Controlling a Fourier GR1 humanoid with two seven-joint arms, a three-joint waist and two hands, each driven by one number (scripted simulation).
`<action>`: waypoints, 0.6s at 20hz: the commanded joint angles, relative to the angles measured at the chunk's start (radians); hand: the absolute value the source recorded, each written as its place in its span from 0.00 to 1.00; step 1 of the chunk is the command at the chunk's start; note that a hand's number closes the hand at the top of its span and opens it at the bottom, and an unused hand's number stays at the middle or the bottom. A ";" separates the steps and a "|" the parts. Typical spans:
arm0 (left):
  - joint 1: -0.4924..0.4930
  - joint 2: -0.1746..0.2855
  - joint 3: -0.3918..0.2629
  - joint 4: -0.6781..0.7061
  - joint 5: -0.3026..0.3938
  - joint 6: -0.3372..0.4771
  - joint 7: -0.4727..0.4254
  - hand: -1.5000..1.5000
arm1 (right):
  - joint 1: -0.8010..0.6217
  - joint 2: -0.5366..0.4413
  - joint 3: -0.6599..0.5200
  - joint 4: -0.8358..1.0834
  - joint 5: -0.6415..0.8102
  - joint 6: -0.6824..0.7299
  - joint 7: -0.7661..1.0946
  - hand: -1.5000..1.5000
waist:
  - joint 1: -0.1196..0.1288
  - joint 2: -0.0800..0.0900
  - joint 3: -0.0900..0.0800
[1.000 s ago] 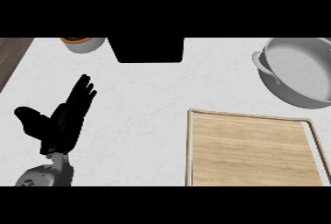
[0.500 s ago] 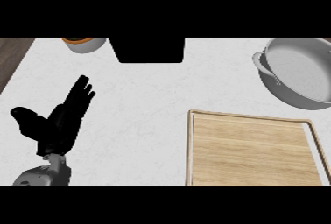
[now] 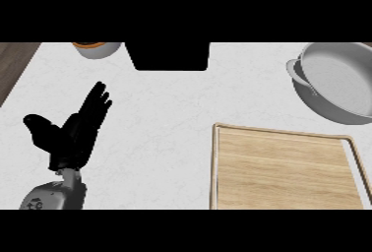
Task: Pick the bell pepper from the tray and place it in the pot
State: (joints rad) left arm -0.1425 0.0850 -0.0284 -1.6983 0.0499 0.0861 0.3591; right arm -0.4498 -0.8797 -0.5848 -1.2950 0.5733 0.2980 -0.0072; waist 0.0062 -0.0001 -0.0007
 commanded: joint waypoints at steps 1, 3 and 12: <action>0.030 0.021 0.025 -0.009 0.044 -0.053 -0.020 0.50 | -0.116 -0.011 0.057 0.073 -0.004 0.002 0.056 1.00 | 0.007 0.002 0.000; 0.011 -0.045 -0.039 0.025 -0.032 0.014 -0.048 0.50 | -0.184 0.001 0.108 0.100 0.012 0.011 0.118 1.00 | 0.008 0.003 0.000; -0.020 0.004 0.018 0.007 0.014 -0.031 -0.020 0.50 | -0.441 0.014 0.209 0.538 0.136 -0.128 0.061 1.00 | 0.030 0.010 0.001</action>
State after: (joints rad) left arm -0.1610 0.0884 -0.0139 -1.6927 0.0616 0.0642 0.3586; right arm -0.7701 -0.8478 -0.4111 -0.9292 0.6730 0.1862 0.0698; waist 0.0267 0.0063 0.0002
